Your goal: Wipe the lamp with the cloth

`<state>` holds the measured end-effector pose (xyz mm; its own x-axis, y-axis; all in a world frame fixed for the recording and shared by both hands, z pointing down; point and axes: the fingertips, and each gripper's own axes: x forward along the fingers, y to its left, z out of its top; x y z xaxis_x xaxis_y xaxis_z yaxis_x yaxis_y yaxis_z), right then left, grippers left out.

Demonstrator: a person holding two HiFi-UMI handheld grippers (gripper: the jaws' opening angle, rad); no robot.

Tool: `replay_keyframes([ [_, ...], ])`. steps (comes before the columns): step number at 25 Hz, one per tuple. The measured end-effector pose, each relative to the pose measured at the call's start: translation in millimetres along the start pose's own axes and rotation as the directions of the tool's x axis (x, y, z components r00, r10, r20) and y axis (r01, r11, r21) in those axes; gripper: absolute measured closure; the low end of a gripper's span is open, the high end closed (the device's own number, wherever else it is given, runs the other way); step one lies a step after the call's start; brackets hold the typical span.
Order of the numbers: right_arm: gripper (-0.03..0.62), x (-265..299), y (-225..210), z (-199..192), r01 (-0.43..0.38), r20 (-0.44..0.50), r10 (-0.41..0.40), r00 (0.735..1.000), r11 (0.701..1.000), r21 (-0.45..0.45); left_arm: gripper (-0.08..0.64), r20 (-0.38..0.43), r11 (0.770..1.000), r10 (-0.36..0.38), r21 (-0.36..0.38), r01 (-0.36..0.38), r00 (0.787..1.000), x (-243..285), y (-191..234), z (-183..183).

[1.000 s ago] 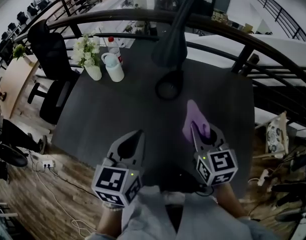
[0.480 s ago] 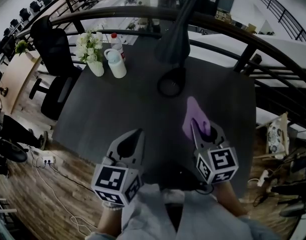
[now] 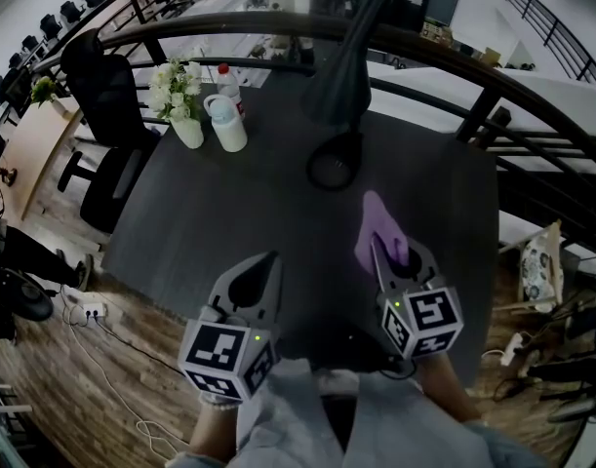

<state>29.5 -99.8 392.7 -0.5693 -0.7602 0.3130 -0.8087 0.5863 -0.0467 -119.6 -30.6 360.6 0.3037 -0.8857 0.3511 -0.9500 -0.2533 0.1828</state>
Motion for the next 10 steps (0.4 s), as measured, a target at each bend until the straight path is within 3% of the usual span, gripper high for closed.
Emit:
replay_keyframes([
  [10, 0.543, 0.9, 1.0, -3.2, -0.016, -0.008, 0.016, 1.0, 1.0, 0.01, 0.548, 0.004, 1.0, 0.007, 0.0, -0.007, 1.0, 0.2, -1.4, 0.5],
])
